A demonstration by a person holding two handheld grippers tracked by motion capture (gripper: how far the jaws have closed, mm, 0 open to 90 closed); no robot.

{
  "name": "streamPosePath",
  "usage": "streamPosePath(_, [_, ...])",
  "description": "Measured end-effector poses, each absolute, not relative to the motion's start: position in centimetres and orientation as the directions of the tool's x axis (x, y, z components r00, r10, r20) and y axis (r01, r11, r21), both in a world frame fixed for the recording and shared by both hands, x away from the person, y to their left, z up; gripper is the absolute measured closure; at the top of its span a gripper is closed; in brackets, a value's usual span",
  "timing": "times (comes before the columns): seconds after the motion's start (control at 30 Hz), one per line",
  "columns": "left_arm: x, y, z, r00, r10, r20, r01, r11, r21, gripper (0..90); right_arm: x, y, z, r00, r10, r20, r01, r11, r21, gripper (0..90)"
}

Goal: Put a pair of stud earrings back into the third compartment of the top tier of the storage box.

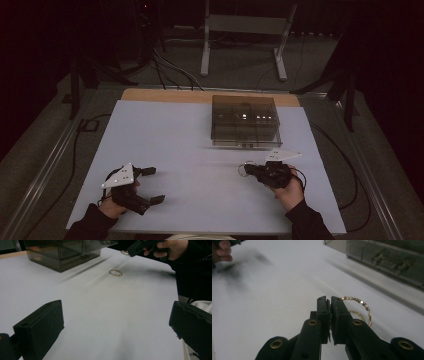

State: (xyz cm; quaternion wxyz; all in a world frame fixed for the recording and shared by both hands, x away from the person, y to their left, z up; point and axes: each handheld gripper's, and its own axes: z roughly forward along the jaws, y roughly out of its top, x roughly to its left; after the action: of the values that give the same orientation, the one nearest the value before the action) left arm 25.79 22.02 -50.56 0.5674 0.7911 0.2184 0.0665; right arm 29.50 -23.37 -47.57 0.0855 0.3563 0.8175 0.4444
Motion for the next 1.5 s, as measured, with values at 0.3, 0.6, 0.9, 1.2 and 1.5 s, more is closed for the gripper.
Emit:
streamPosePath(0.3, [25.8, 22.0, -50.5, 0.898, 0.419, -0.132, 0.261, -0.269, 0.927, 0.5, 29.3, -23.5, -46.3, -0.738, 0.654, 0.168, 0.487, 0.342, 0.804, 86.3])
streamPosePath(0.6, [25.8, 22.0, -50.5, 0.896, 0.422, -0.136, 0.264, -0.262, 0.928, 0.5, 29.7, -23.9, -45.0, -0.732, 0.662, 0.161, 0.472, 0.323, 0.82, 86.3])
streamPosePath(0.9, [25.8, 22.0, -50.5, 0.897, 0.421, -0.136, 0.265, -0.264, 0.927, 0.5, 30.1, -24.1, -43.7, -0.734, 0.665, 0.137, 0.447, 0.32, 0.835, 86.3])
streamPosePath(1.2, [25.8, 21.9, -50.6, 0.899, 0.418, -0.132, 0.262, -0.273, 0.925, 0.5, 30.9, -24.7, -42.5, -0.723, 0.68, 0.119, 0.43, 0.307, 0.849, 86.3])
streamPosePath(1.5, [25.8, 22.0, -50.6, 0.898, 0.418, -0.137, 0.266, -0.267, 0.926, 0.5, 31.7, -26.0, -41.6, -0.697, 0.708, 0.114, 0.423, 0.277, 0.863, 86.3])
